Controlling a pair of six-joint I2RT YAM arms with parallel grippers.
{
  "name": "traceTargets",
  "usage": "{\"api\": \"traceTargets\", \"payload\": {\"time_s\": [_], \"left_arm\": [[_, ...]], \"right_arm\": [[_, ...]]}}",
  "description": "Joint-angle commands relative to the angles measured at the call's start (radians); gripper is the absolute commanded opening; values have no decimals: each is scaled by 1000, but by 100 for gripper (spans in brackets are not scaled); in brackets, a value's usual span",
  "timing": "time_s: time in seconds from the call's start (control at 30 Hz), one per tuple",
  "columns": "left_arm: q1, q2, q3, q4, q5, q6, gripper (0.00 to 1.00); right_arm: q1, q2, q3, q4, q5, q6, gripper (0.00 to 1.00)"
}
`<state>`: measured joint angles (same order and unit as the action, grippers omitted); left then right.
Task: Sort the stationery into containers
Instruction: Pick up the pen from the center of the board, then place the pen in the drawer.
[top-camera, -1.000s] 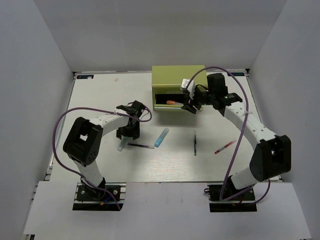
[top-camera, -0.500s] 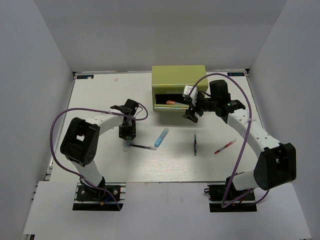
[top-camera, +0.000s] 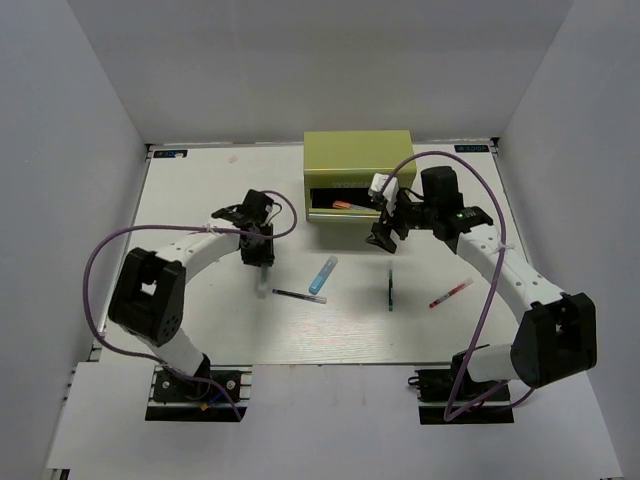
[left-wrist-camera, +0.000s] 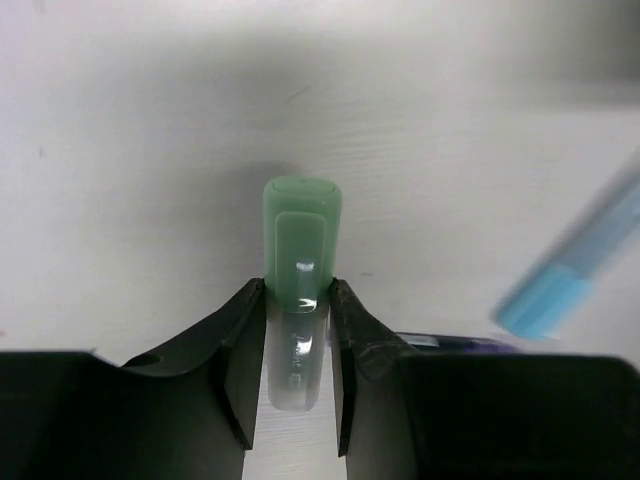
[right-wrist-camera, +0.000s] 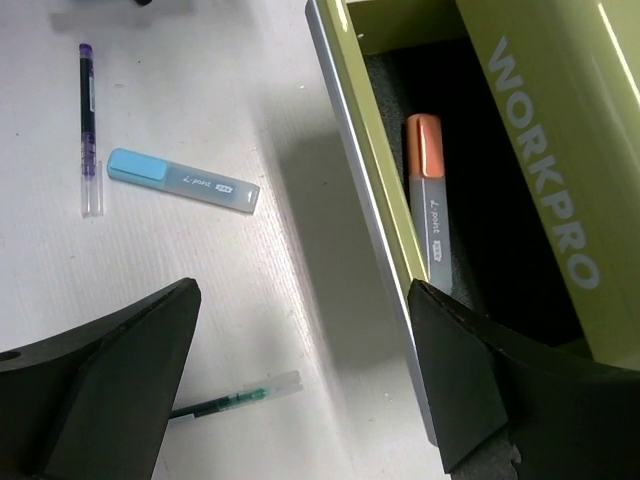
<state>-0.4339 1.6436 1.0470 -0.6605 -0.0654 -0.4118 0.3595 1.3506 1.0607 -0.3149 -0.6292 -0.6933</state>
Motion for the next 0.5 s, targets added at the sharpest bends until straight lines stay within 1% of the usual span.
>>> {"api": "traceTargets", "payload": {"time_s": [0.0,0.03,0.07,0.1,0.13,0.17,0.2,0.23,0.3,0.33,0.37,0.43,0.47], "left_arm": [[-8,-143,81,120,152,80,24],[-17,-177,93,178,195,117,21],[-17,-194,93,212,241,134,19],[-17,-212,93,252,331,151,18],[-17,-232,72,336,369,168,18],[-17,-255,61,381,428,201,18],[-26,-295,50,427,456,220,18],[-26,-309,41,496,479,240,16],[-26,-320,56,538,536,326,16],[-26,-320,70,548,549,352,16],[-26,-303,86,558,584,411,16],[-26,-263,123,584,624,468,16],[-26,-248,134,625,642,493,16]], "right_arm": [[-8,-28,-19,29,-4,40,90],[-7,-42,-42,46,-4,52,85],[-11,-47,-48,56,-6,52,82],[-5,-51,-57,63,-7,55,79],[-10,-54,-62,71,-12,54,72],[-14,-53,-64,68,-13,60,66],[-13,-54,-62,69,-20,61,60],[-14,-59,-61,68,-23,63,43],[-19,-70,-64,68,-35,61,27],[-21,-73,-67,68,-35,60,15],[-25,-79,-68,68,-40,60,10],[-27,-84,-68,68,-41,60,0],[-30,-91,-70,71,-38,64,0]]}}
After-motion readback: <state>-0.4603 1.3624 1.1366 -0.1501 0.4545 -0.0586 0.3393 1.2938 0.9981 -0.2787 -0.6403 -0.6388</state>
